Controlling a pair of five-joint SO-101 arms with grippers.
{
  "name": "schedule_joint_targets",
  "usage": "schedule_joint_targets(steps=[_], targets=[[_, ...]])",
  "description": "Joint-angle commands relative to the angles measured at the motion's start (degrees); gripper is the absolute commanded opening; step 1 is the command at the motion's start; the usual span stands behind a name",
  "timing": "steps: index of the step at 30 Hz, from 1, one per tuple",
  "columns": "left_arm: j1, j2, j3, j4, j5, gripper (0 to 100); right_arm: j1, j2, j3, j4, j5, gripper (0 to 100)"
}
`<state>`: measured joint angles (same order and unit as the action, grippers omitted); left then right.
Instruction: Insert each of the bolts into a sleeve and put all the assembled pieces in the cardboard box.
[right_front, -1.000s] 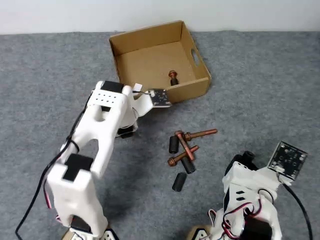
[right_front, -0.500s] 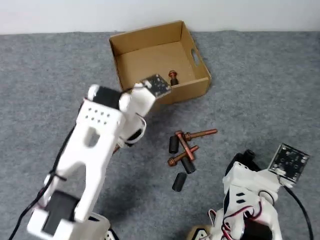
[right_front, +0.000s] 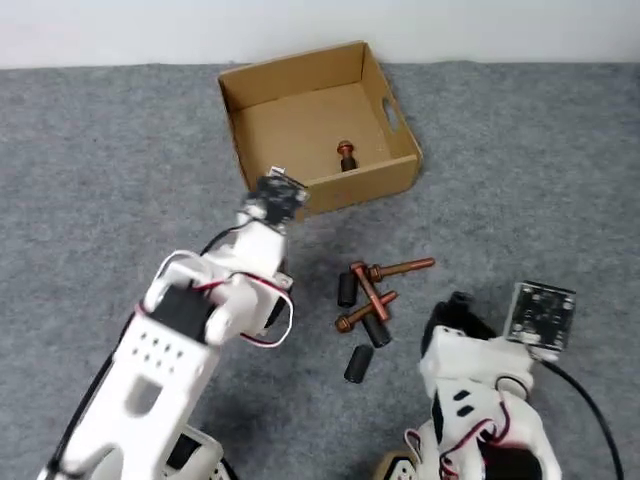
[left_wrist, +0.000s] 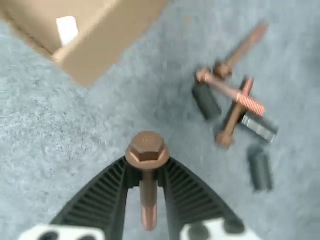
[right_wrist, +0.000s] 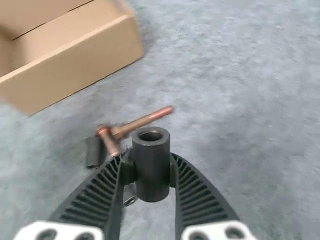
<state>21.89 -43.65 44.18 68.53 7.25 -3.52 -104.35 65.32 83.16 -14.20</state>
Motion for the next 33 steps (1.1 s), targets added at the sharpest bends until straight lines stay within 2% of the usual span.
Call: schedule_joint_targets(steps=[1,7,13,16,24,30,33], targets=[[0.5,-9.2,-0.2,-2.3,10.6,0,-7.6,0.5,-2.9,-1.6,0.3,0.9],[0.6,-21.9,1.9,-6.9,16.1,0,-15.9,0.7,-2.0,-1.3,0.6,0.9],[0.8,-36.4,13.6,-19.8,17.8,0,-27.6,0.9,-0.4,-1.6,0.8,0.9],[1.1,-44.2,19.3,-23.8,17.8,0,-31.7,0.9,-0.5,-1.7,4.1,0.9],[9.6,-57.6,24.0,-16.4,17.9,0,-40.0,0.9,-0.4,-7.1,13.6,0.9],[10.1,-59.9,23.9,-14.2,17.9,0,-41.8,0.9,-0.4,-8.3,14.7,0.9],[13.3,-59.9,23.8,-14.4,17.9,0,-42.2,0.9,-0.4,-8.3,15.6,0.9]])
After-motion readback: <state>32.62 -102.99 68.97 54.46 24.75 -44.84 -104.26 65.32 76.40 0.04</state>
